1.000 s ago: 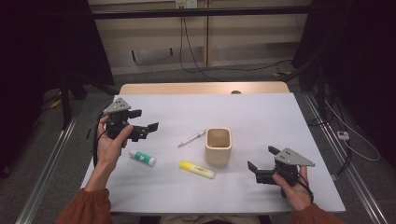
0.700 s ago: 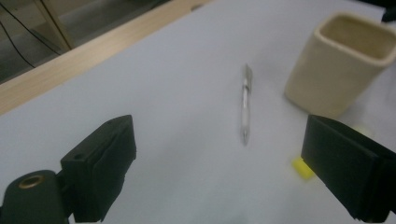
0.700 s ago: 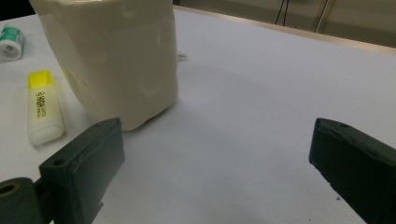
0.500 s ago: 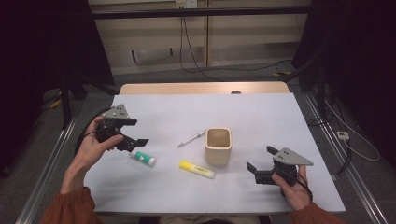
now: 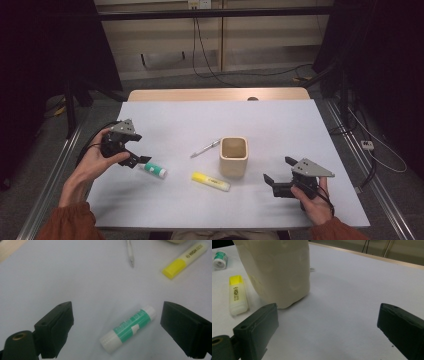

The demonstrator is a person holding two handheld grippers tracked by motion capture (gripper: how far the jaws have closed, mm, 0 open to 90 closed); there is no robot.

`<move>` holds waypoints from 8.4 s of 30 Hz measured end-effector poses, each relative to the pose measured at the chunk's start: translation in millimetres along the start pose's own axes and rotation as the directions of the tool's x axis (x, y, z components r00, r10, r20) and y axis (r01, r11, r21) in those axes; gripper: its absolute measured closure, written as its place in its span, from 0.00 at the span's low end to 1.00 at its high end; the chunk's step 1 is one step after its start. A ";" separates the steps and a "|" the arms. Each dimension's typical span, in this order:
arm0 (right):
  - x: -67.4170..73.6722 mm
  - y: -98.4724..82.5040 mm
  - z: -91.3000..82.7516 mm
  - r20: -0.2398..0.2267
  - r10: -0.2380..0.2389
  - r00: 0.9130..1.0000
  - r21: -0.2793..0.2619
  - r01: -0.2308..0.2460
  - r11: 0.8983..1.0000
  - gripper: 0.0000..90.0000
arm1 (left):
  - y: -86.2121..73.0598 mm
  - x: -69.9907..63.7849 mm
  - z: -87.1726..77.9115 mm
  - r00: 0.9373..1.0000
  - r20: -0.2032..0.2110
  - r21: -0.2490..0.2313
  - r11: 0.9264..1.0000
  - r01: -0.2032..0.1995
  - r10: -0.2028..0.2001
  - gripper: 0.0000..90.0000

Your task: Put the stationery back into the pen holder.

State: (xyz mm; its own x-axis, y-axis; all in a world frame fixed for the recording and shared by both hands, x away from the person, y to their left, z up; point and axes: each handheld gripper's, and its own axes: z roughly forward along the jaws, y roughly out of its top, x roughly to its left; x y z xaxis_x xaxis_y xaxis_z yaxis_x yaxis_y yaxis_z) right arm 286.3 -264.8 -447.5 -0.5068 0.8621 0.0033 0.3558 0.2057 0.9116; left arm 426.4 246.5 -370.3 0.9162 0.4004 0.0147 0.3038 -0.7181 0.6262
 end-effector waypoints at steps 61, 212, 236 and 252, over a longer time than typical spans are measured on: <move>0.1 0.5 2.0 -0.002 -0.002 1.000 0.002 0.002 1.000 0.04 | -23.7 4.4 51.5 0.980 0.181 0.246 0.961 -0.124 0.080 0.73; 135.0 4.4 12.7 0.016 -0.906 0.422 -0.004 0.907 0.422 0.63 | 118.3 -168.3 118.3 0.945 0.323 0.153 0.982 -0.112 0.057 0.73; 134.4 0.1 10.3 -0.039 -0.910 0.414 -0.021 0.910 0.415 0.75 | 112.1 -170.2 114.5 0.951 0.309 0.090 0.995 -0.042 0.012 0.66; 109.9 8.4 7.8 -0.057 -0.785 0.617 -0.029 0.785 0.619 0.75 | 69.7 -148.0 87.1 0.986 0.142 -0.063 0.994 0.092 -0.082 0.20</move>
State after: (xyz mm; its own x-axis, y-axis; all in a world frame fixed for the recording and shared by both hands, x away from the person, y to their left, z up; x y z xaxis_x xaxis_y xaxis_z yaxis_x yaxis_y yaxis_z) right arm 239.7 -164.7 -442.7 -0.6369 0.3437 -0.6901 -0.2000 0.7908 0.5784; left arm 334.8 87.7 -396.8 0.9159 0.3731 -0.1482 0.3698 -0.6405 0.6730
